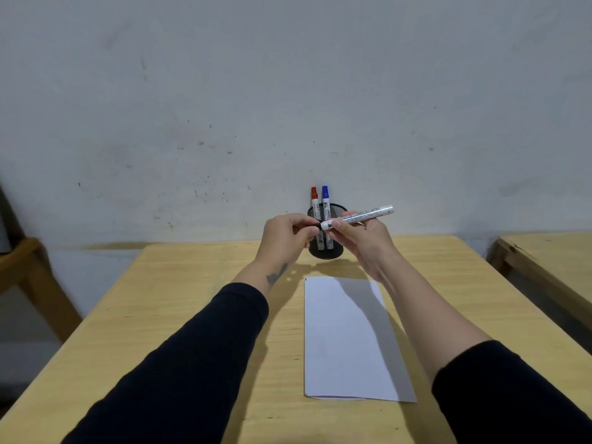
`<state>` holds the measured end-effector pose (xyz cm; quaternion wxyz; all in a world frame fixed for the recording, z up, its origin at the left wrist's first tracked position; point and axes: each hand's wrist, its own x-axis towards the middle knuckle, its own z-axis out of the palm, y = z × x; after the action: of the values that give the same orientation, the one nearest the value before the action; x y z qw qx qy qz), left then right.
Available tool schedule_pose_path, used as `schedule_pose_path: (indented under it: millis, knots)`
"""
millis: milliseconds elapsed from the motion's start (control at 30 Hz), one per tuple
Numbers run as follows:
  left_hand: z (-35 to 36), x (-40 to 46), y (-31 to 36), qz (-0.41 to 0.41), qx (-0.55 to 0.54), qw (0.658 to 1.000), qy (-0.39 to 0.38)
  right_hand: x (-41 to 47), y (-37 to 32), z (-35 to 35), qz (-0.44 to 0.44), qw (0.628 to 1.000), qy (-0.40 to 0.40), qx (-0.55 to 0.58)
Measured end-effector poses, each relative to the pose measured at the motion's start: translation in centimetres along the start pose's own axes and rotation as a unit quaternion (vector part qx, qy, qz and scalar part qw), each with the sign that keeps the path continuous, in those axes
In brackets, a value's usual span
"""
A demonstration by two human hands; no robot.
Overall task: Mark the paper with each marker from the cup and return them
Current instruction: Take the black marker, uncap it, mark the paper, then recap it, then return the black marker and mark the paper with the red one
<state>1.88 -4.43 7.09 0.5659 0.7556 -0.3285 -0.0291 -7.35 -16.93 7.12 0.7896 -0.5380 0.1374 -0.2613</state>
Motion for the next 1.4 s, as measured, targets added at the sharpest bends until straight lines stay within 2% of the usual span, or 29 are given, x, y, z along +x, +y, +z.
schedule_pose_path:
  millis: [267, 333, 367, 400, 433, 500, 533, 567, 600, 667, 733, 800, 867, 933, 1033, 1133, 1233, 1400]
  knots:
    - [0.6, -0.3, 0.0, -0.002, 0.022, 1.0, 0.02, 0.0, 0.0, 0.4, 0.012, 0.999, 0.02, -0.028]
    - [0.4, 0.1, -0.1, 0.002, 0.036, 0.999, 0.032, 0.1, -0.3, 0.5, 0.051, 0.993, 0.036, -0.105]
    - [0.2, 0.5, -0.1, 0.003, 0.044, 0.998, 0.037, 0.2, -0.6, 0.5, 0.057, 0.98, 0.046, -0.185]
    - [0.1, 0.9, 0.0, 0.002, 0.053, 0.998, 0.04, 0.3, -0.9, 0.6, 0.037, 0.955, 0.062, -0.287]
    - [0.0, 1.2, 0.2, 0.0, 0.062, 0.997, 0.04, 0.5, -1.2, 0.5, -0.014, 0.915, 0.091, -0.393]
    - [0.1, 1.8, 0.6, 0.0, 0.073, 0.997, 0.034, 0.7, -2.0, 1.0, -0.171, 0.786, 0.126, -0.58]
    - [0.2, 2.1, 0.9, 0.006, 0.07, 0.997, 0.03, 0.8, -2.2, 1.3, -0.235, 0.72, 0.108, -0.644]
    - [0.4, 2.3, 1.3, 0.015, 0.065, 0.997, 0.025, 1.2, -2.3, 1.4, -0.276, 0.678, 0.081, -0.676]
    - [0.7, 2.5, 1.7, 0.028, 0.06, 0.998, 0.021, 1.6, -2.4, 1.6, -0.291, 0.658, 0.064, -0.692]
    - [1.2, 3.0, 2.4, 0.051, 0.054, 0.997, 0.026, 2.6, -2.7, 1.5, -0.294, 0.659, 0.063, -0.689]
    - [1.6, 3.4, 2.6, 0.041, 0.031, 0.998, 0.035, 3.7, -3.0, 1.2, -0.299, 0.682, 0.076, -0.663]
    - [2.0, 3.9, 2.0, 0.0, 0.03, 0.999, 0.03, 4.8, -4.0, 1.4, -0.292, 0.75, 0.11, -0.583]
    - [2.6, 4.3, 0.8, -0.035, 0.091, 0.995, 0.015, 6.0, -5.4, 2.0, -0.282, 0.826, 0.141, -0.466]
    - [3.3, 4.4, -0.4, -0.06, 0.123, 0.991, -0.001, 7.3, -6.4, 2.6, -0.27, 0.867, 0.162, -0.386]
    - [4.6, 4.9, -1.7, -0.064, 0.124, 0.99, -0.001, 9.7, -5.7, 2.7, -0.225, 0.9, 0.175, -0.331]
    - [5.5, 6.0, -2.8, -0.064, 0.11, 0.992, 0.006, 11.6, -3.4, 2.0, -0.169, 0.897, 0.174, -0.368]
    - [6.1, 6.4, -3.7, -0.052, 0.067, 0.996, 0.01, 12.1, -1.0, 0.9, -0.124, 0.866, 0.176, -0.451]
    - [6.5, 6.0, -4.8, -0.042, 0.04, 0.998, 0.026, 12.5, 1.0, 0.5, -0.102, 0.829, 0.182, -0.518]
